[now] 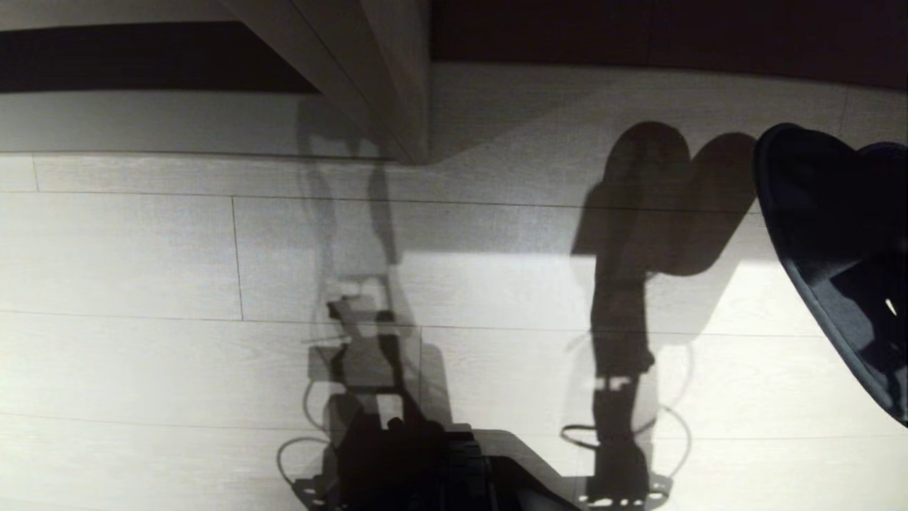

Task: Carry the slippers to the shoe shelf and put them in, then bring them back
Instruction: Place the slippers on the floor

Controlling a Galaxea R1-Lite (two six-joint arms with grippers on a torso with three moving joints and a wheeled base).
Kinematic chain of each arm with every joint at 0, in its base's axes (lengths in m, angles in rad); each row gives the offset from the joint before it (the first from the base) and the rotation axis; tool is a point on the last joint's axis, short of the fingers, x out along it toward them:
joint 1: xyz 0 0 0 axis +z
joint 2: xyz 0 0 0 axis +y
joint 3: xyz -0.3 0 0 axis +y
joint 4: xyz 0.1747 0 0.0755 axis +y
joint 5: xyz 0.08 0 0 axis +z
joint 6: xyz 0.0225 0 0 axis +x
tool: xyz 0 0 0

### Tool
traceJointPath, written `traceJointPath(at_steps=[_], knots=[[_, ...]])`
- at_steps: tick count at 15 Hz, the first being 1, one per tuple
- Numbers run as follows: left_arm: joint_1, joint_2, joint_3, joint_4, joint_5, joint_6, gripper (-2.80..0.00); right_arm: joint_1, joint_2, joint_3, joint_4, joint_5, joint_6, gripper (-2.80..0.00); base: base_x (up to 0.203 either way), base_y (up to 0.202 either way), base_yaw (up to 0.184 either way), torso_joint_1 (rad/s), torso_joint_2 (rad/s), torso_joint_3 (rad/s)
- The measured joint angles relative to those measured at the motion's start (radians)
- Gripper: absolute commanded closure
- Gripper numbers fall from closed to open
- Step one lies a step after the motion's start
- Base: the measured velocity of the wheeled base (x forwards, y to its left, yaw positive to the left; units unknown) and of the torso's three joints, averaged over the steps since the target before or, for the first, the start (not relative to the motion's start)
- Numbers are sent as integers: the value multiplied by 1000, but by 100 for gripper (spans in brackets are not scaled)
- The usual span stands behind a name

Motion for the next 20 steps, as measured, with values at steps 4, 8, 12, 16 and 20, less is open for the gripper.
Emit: traceJointPath(at_steps=[4,8,12,16,20], knots=[[0,0,0,0,0,0,0,-11,205,6,-246,3,8,0,0,0,0,0,0,0],[0,0,-1,1,0,0,0,-9,407,0,-530,31,5,0,0,0,0,0,0,0],[0,0,0,0,0,0,0,-7,565,-83,-672,54,12,0,0,0,0,0,0,0],[0,0,0,1,0,0,0,-5,684,-229,-694,60,18,0,0,0,0,0,0,0],[0,0,0,1,0,0,0,19,770,-361,-693,64,8,0,0,0,0,0,0,0]])
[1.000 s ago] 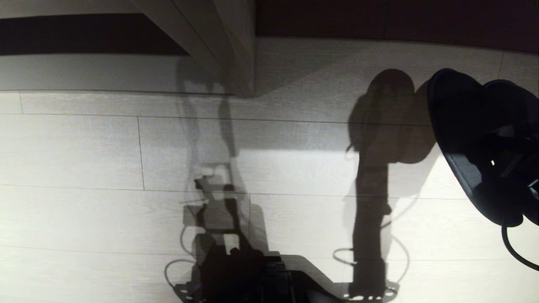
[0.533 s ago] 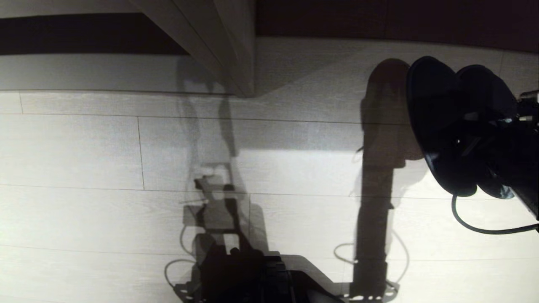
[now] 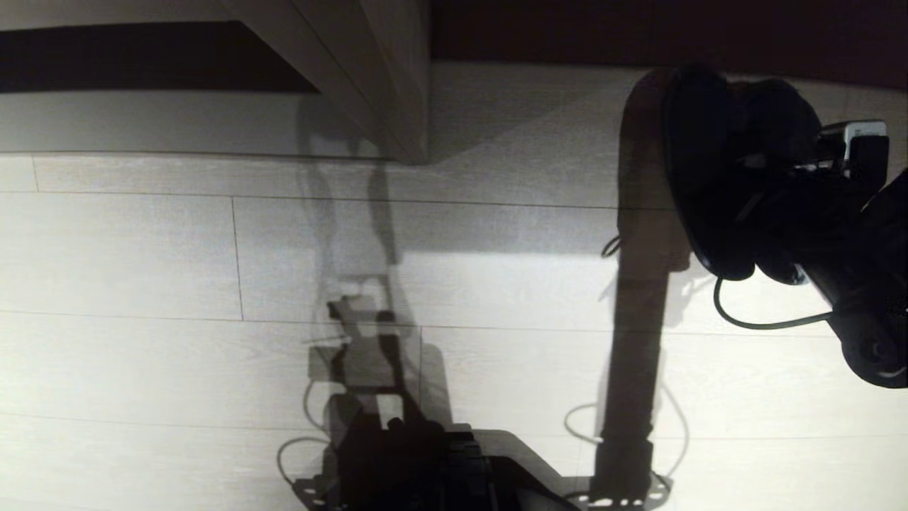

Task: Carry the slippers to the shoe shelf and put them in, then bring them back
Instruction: Place the slippers on the floor

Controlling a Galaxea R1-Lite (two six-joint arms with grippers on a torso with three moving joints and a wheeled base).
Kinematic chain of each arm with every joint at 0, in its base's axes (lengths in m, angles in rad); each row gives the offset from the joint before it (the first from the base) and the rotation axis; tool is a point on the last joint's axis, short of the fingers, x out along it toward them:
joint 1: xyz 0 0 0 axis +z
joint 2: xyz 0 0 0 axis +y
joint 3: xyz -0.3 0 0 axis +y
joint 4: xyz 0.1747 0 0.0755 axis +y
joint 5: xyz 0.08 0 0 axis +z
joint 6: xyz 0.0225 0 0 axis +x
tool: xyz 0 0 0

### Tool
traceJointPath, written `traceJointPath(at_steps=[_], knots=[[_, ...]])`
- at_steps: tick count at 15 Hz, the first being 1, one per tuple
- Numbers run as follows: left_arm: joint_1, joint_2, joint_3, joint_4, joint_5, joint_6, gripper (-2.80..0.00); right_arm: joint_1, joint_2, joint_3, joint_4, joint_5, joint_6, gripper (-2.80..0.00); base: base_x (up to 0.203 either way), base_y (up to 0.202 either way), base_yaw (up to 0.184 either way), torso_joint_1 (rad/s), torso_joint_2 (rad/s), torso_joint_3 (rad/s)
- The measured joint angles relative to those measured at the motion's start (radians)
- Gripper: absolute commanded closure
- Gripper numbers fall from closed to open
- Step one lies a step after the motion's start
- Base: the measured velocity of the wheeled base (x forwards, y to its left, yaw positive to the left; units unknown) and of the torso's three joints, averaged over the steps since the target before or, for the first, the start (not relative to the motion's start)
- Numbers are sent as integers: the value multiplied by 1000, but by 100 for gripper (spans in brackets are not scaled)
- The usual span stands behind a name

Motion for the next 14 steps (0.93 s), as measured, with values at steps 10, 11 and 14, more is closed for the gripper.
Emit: traceJointPath(at_steps=[10,11,14], knots=[[0,0,0,-1,0,0,0,54,154,-320,-4,12,-35,0,0,0,0,0,0,0],[0,0,0,0,0,0,0,54,164,-344,-4,13,-37,0,0,0,0,0,0,0],[0,0,0,0,0,0,0,54,198,-420,-4,13,-43,0,0,0,0,0,0,0]])
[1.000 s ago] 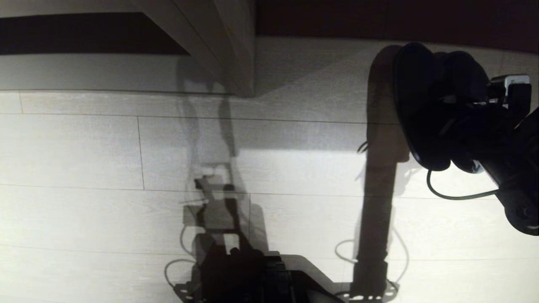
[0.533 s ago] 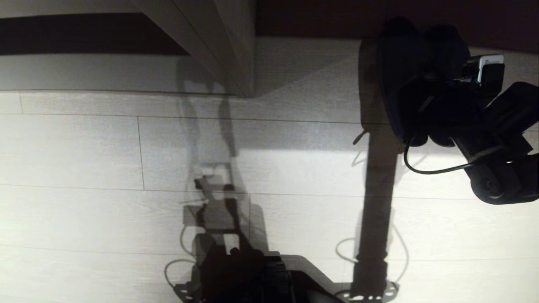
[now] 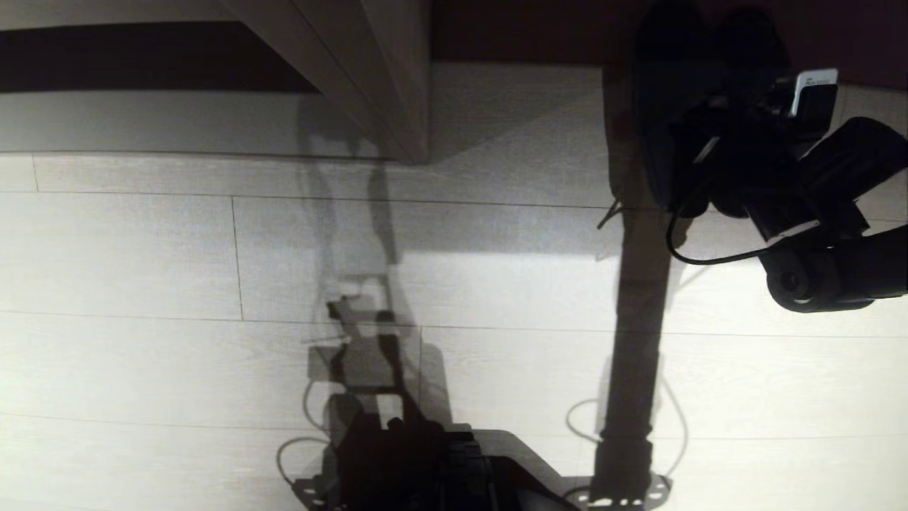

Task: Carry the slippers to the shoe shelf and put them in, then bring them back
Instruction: Place the slippers on the floor

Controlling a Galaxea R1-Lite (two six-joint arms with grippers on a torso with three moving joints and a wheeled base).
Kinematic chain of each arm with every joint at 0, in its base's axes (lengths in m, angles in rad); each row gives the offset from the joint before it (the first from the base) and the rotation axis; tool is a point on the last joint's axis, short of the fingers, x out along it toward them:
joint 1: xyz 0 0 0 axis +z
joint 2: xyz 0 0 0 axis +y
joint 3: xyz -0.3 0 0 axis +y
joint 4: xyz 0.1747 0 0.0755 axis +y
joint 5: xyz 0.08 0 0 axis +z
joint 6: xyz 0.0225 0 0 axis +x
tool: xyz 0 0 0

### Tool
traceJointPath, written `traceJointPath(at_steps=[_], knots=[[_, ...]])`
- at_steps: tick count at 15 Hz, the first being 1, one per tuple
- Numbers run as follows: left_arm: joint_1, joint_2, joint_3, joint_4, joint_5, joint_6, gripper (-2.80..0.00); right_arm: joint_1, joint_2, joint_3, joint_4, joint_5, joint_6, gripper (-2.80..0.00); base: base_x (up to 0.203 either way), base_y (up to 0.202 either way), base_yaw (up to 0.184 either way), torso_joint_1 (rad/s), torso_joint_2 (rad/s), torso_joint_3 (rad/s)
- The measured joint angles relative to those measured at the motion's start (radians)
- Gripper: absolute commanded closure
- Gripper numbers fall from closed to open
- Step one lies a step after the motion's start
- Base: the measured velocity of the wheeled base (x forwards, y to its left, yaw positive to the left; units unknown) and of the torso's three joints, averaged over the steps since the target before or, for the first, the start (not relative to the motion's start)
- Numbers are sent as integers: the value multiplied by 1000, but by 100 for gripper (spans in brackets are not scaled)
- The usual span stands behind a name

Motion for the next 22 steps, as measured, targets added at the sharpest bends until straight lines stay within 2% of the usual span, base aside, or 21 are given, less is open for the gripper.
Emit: traceJointPath(at_steps=[4,13,14,22], knots=[[0,0,0,0,0,0,0,-6,41,-75,4,0,-4,0,0,0,0,0,0,0],[0,0,-1,0,0,0,0,-11,67,-110,4,-1,-4,0,0,0,0,0,0,0],[0,0,-1,0,0,1,0,-12,67,-109,4,0,-4,-280,0,0,0,0,0,0],[0,0,0,0,0,0,0,-12,30,-68,16,1,-3,-280,0,0,0,0,0,0]])
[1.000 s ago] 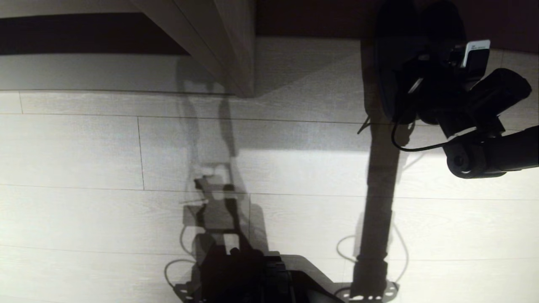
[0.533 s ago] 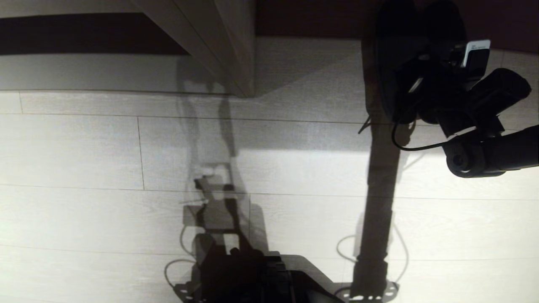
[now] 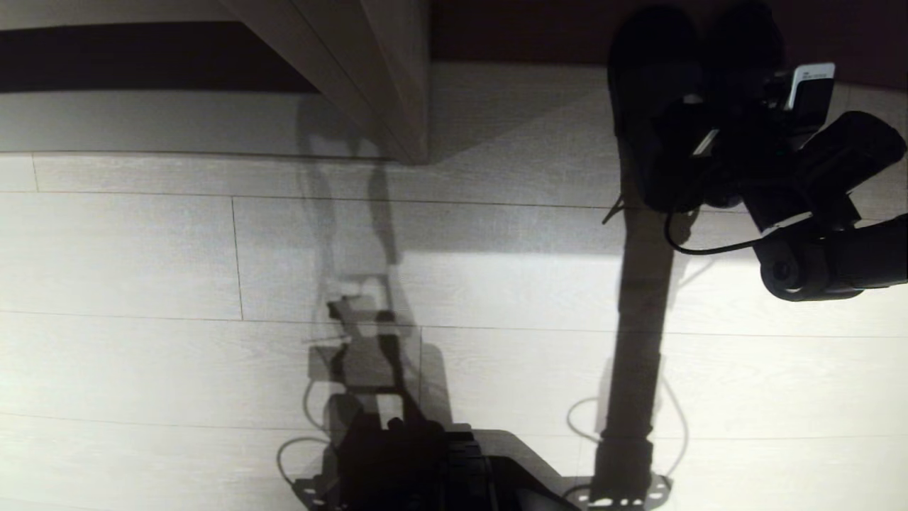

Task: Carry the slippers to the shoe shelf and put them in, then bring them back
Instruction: Place the slippers on the floor

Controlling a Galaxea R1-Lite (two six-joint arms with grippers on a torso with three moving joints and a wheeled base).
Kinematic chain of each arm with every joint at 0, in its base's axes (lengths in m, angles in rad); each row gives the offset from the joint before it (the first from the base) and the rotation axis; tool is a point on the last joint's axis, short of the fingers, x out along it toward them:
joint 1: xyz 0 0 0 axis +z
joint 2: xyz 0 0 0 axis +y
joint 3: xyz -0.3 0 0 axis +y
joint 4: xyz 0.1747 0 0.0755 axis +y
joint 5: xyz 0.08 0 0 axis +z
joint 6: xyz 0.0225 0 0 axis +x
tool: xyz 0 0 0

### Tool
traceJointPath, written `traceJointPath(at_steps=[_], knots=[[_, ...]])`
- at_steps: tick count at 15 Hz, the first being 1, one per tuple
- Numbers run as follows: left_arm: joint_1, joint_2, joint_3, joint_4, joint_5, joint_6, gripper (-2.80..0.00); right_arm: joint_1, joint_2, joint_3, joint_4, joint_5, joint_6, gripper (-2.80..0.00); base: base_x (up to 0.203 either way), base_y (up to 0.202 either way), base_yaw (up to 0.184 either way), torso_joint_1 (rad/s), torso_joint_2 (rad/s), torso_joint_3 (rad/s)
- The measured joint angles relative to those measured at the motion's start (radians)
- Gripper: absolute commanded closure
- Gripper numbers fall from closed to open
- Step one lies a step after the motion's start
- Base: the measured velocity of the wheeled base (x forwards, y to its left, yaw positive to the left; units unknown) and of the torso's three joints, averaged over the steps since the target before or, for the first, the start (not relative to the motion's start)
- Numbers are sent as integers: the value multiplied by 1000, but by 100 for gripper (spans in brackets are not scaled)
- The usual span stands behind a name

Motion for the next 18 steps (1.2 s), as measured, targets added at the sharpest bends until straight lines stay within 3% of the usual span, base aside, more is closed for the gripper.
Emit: traceJointPath(at_steps=[6,12,18], knots=[[0,0,0,0,0,0,0,0,-51,70,3,23,-6,-280,0,0,0,0,0,0],[0,0,0,0,0,0,0,0,-51,127,7,24,-84,-280,0,0,0,0,0,0],[0,0,-1,0,0,0,0,0,-57,145,109,19,-141,-280,0,0,0,0,0,0]])
